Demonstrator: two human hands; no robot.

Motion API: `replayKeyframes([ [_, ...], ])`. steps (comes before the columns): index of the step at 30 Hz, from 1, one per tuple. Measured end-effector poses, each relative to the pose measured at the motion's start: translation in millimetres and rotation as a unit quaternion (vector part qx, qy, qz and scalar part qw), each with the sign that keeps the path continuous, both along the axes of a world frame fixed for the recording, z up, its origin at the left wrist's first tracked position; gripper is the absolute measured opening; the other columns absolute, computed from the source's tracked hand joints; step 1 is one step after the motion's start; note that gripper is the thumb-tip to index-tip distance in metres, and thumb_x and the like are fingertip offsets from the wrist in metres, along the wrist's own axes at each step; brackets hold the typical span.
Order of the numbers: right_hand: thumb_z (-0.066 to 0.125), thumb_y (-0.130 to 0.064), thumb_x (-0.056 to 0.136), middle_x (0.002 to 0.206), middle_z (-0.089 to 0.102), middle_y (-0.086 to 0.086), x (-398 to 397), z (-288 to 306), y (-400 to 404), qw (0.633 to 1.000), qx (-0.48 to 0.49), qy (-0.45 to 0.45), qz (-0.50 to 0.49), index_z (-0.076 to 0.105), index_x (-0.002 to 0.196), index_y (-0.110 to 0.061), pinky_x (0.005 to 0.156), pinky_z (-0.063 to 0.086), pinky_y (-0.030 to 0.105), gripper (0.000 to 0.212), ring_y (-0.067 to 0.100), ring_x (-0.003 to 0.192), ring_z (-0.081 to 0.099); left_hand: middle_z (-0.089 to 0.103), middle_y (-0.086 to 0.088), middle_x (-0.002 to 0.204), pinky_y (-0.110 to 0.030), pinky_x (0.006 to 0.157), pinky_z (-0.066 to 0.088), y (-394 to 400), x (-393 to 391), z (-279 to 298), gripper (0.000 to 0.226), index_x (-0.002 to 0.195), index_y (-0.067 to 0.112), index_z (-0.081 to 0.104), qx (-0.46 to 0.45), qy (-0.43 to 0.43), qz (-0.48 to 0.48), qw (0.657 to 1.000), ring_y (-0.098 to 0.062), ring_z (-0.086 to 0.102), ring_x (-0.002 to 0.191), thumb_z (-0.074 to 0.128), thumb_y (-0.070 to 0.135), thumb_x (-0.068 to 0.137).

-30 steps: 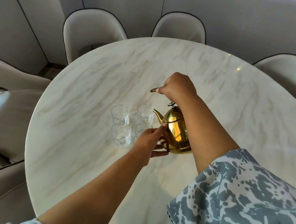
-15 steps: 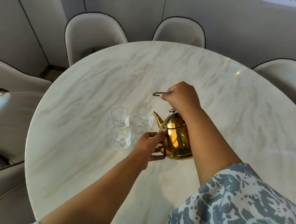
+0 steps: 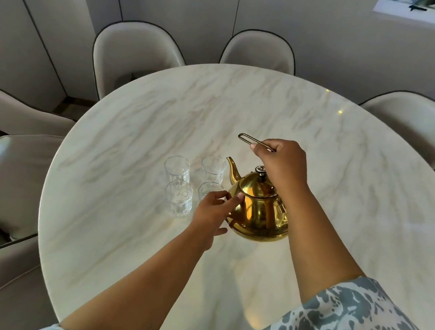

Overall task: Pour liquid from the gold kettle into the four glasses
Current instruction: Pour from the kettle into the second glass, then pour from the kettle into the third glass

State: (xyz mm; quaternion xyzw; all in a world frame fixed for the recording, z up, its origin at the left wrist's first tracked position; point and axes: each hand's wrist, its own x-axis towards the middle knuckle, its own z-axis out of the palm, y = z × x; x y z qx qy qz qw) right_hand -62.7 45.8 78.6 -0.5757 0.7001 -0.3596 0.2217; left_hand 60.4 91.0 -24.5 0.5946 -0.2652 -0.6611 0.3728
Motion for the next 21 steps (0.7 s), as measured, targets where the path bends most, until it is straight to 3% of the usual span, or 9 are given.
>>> replayKeyframes([
  [4,0.067,-0.038,0.088,0.108,0.075,0.007,9.6,8.6,9.3,1.0,-0.01,-0.017,0.004,0.074,0.113,-0.008,0.06,0.046,0.017,0.039,0.009,0.073,0.06,0.063,-0.004,0.125,-0.051,0.096,0.054,12.1,11.1,8.2,0.061,0.131,0.021,0.055,-0.019,0.0,0.009,1.0,-0.025,0.058,0.113,0.08,0.041,0.079],
  [10,0.066,-0.031,0.087,0.097,0.076,0.011,37.0,18.8,24.1,0.999,0.015,-0.035,0.015,0.076,0.097,-0.012,0.075,0.056,0.034,0.024,0.015,0.07,0.061,0.066,-0.008,0.118,-0.048,0.085,0.061,33.2,37.6,10.8,0.056,0.124,0.021,0.058,-0.02,0.009,0.023,0.999,-0.025,0.067,0.109,0.078,0.046,0.079],
  [13,0.064,-0.025,0.083,0.094,0.076,0.015,54.3,18.5,30.1,0.998,0.037,-0.04,0.02,0.076,0.093,-0.013,0.069,0.054,0.033,0.02,0.018,0.069,0.061,0.068,-0.008,0.11,-0.05,0.084,0.061,43.8,54.2,6.7,0.054,0.121,0.019,0.059,-0.018,0.005,0.026,0.999,-0.025,0.07,0.103,0.077,0.047,0.079],
  [17,0.063,-0.024,0.083,0.086,0.067,-0.004,74.8,9.4,32.7,0.997,0.051,-0.027,0.044,0.07,0.106,-0.018,0.059,0.046,0.025,0.025,0.007,0.063,0.054,0.069,-0.006,0.1,-0.052,0.082,0.061,55.9,74.2,0.5,0.052,0.118,0.015,0.06,-0.003,0.014,0.021,1.0,-0.023,0.073,0.091,0.076,0.046,0.08],
  [21,0.062,-0.022,0.086,0.077,0.051,-0.017,89.1,-0.5,30.4,0.996,0.065,0.003,0.066,0.065,0.107,-0.015,0.054,0.04,0.021,0.022,0.001,0.065,0.05,0.068,-0.005,0.097,-0.051,0.081,0.062,63.1,86.6,-3.9,0.051,0.117,0.013,0.06,0.013,0.019,0.018,1.0,-0.026,0.071,0.095,0.074,0.047,0.082],
])
